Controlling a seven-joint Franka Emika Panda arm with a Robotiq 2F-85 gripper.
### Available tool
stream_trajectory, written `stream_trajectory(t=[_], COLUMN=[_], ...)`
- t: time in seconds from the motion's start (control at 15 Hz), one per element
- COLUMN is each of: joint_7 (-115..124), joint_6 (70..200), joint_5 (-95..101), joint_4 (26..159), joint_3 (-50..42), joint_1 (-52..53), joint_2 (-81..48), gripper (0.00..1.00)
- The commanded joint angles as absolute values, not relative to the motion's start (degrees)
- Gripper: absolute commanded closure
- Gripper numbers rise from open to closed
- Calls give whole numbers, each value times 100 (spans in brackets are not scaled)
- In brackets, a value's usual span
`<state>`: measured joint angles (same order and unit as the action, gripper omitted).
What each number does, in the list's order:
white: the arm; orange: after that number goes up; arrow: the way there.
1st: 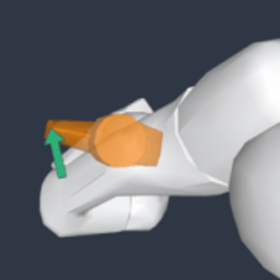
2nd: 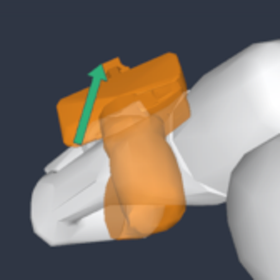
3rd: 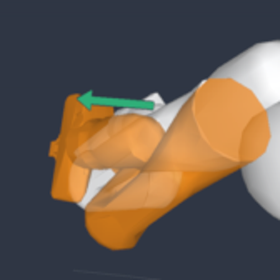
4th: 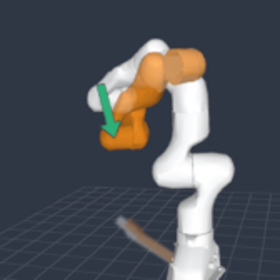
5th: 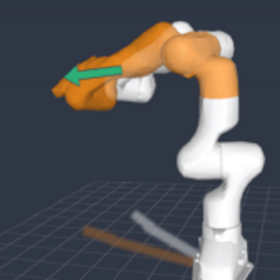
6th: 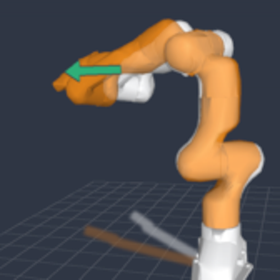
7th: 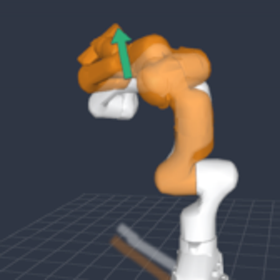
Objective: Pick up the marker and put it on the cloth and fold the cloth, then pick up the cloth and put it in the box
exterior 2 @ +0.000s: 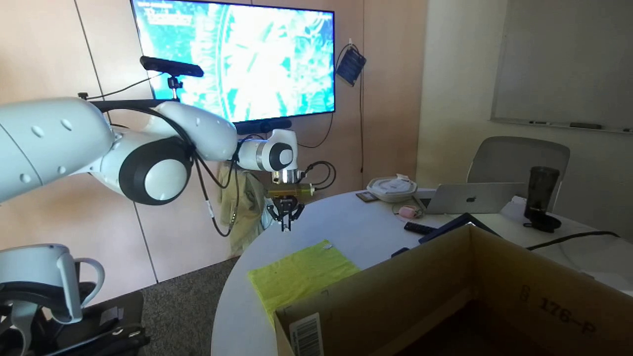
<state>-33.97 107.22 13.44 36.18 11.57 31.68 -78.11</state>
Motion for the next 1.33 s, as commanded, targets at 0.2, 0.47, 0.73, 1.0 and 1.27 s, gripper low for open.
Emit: stream_trajectory(t=[0.2, 0.47, 0.73, 1.0, 1.27], joint_7=[-1907, -975, -407, -56, 261], joint_6=[10663, 10754, 10919, 11158, 11375], joint_5=[1039, 885, 695, 531, 363], joint_4=[4375, 5306, 6293, 7263, 8269], joint_3=[1125, 1160, 1210, 1223, 1246], joint_1=[2643, 2220, 1841, 1573, 1370], joint_2=[-7123, -6591, -6032, -5462, -4866], gripper=[82, 82, 84, 84, 85])
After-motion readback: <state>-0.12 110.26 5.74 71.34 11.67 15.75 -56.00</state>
